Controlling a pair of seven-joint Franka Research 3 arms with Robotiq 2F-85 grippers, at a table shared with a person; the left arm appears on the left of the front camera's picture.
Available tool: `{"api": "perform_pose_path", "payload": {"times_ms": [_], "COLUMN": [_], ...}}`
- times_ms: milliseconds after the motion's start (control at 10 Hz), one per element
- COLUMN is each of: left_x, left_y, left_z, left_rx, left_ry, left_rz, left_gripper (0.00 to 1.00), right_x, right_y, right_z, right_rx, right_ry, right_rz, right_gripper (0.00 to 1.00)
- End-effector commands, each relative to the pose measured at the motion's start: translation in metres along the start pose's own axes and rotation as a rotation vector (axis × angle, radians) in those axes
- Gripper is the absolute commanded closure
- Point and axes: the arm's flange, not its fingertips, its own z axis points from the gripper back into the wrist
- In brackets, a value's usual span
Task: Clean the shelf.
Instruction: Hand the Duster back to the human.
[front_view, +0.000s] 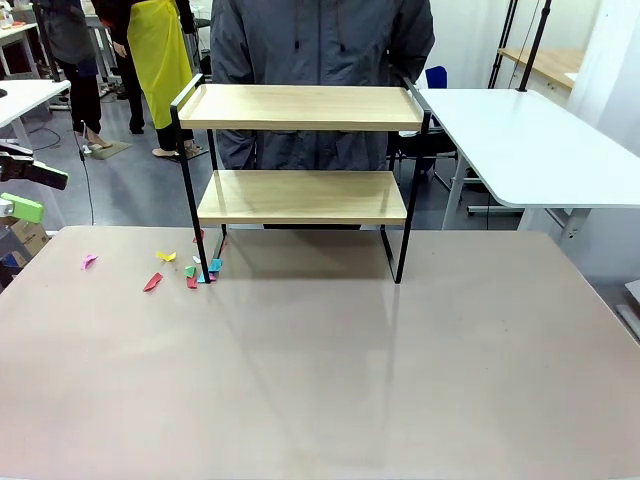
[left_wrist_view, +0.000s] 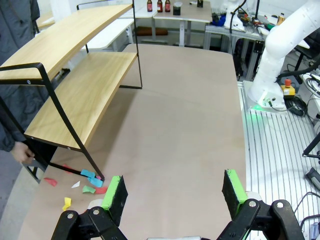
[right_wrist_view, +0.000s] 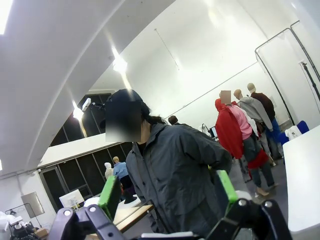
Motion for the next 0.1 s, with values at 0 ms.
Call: {"api": "perform_pose_path", "payload": {"times_ms": [0], "left_x": [0.0015], "left_y": [0.0007], "left_z": [-0.0007], "left_rx": [-0.002], "left_ry": [-0.027], "left_rz": [-0.022], "left_gripper": [0.0], "right_x": [0.001], "right_y": [0.0029], "right_z": [0.0003], "right_rx": [0.001], "right_ry": [-0.001], "right_rz": [0.011], "right_gripper": [0.0]}}
